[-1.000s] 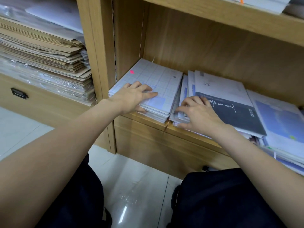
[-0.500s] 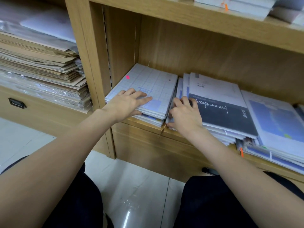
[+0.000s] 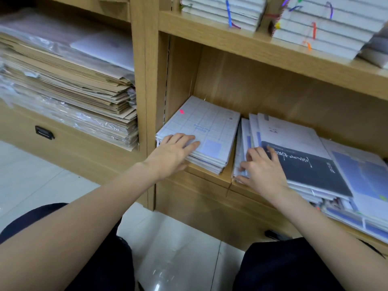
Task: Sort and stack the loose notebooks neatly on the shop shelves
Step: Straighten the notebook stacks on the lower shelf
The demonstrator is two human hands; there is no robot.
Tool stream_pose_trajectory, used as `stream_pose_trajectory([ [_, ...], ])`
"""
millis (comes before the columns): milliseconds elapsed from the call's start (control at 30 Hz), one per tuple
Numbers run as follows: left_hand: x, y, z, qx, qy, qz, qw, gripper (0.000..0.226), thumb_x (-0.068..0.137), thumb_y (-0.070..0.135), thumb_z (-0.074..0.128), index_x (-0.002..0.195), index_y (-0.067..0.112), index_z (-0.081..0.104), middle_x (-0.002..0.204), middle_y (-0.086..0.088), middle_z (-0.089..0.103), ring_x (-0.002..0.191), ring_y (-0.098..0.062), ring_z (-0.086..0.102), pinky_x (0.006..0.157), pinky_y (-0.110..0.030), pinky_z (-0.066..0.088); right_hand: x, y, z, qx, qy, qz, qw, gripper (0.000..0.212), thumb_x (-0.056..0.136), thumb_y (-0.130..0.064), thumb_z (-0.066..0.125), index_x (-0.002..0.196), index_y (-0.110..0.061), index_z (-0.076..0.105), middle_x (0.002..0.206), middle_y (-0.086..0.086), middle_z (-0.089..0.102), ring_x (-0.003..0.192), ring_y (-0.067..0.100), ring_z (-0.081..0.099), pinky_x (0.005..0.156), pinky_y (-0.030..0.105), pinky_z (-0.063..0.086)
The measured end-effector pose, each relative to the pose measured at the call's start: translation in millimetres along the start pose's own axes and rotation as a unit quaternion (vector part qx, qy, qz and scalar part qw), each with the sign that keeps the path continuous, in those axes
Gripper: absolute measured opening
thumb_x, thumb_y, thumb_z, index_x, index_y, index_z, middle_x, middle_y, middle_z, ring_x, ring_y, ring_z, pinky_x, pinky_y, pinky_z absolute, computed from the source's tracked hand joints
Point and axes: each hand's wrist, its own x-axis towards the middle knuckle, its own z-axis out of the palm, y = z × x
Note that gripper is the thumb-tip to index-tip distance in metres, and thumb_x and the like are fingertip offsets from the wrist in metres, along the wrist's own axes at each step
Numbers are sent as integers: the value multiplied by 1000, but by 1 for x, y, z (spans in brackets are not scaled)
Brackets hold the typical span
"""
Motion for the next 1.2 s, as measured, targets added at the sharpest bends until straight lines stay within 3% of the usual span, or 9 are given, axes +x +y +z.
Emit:
stream_pose_trajectory([
  [100,-29,-11,4,-26,47,4,999,76,67,17,79,136,9,46,137,-15,47,122,-33,48,98,-43,40,4,0,-12,102,-23,17,994,46,78,-60,60,108,-25,68,123,-2,46,125,17,37,114,46,11],
  [233,-43,-21,-2,-88,37,-86,992,61,86,12,58,142,12,34,146,-11,33,132,-28,32,103,-39,30,18,-29,-31,335,80,-21,938,46,81,-45,65,118,-18,62,128,2,46,124,20,38,106,39,29],
  [400,-45,-21,-2,-186,51,-167,967,52,88,-1,44,139,3,37,136,-16,41,124,-30,41,104,-37,34,56,-74,-24,219,13,-128,967,52,94,-37,50,143,-35,33,155,1,17,140,23,16,116,41,6],
  [533,-50,-25,4,-241,37,-216,946,52,89,-3,40,140,6,37,131,-14,44,119,-29,45,94,-26,34,71,-71,-11,189,6,-132,973,53,100,-29,40,147,-38,18,156,2,15,141,23,15,115,42,9],
  [667,-47,-29,21,-285,-2,-238,928,59,84,-11,37,141,7,36,133,-15,44,125,-30,42,99,-26,32,74,-56,-2,174,14,-109,979,54,99,-33,39,147,-39,16,155,3,17,142,22,14,115,44,12],
  [867,-33,-25,20,-448,26,-308,839,63,83,-15,32,142,7,34,140,-9,45,131,-18,41,105,-22,30,69,-52,1,138,-14,-86,987,88,84,-55,57,149,-35,1,158,1,5,144,21,6,117,45,7],
  [967,-27,-18,15,-491,25,-317,811,66,83,-15,31,144,9,29,140,-7,45,131,-17,40,104,-23,32,68,-54,0,114,5,-78,990,87,85,-52,57,149,-34,1,157,2,6,143,22,8,115,49,6],
  [1067,-22,-20,10,-484,27,-327,811,63,84,-13,33,144,7,30,137,-11,47,128,-20,43,104,-26,34,64,-51,-2,106,25,-75,991,77,88,-45,57,149,-33,11,157,3,12,141,23,14,113,54,4],
  [1200,-22,-15,9,-366,42,-315,875,50,87,-6,39,136,3,41,129,-14,52,121,-28,48,104,-36,39,56,-43,-1,107,33,-59,992,75,88,-39,60,149,-33,17,156,5,17,141,26,16,112,58,3],
])
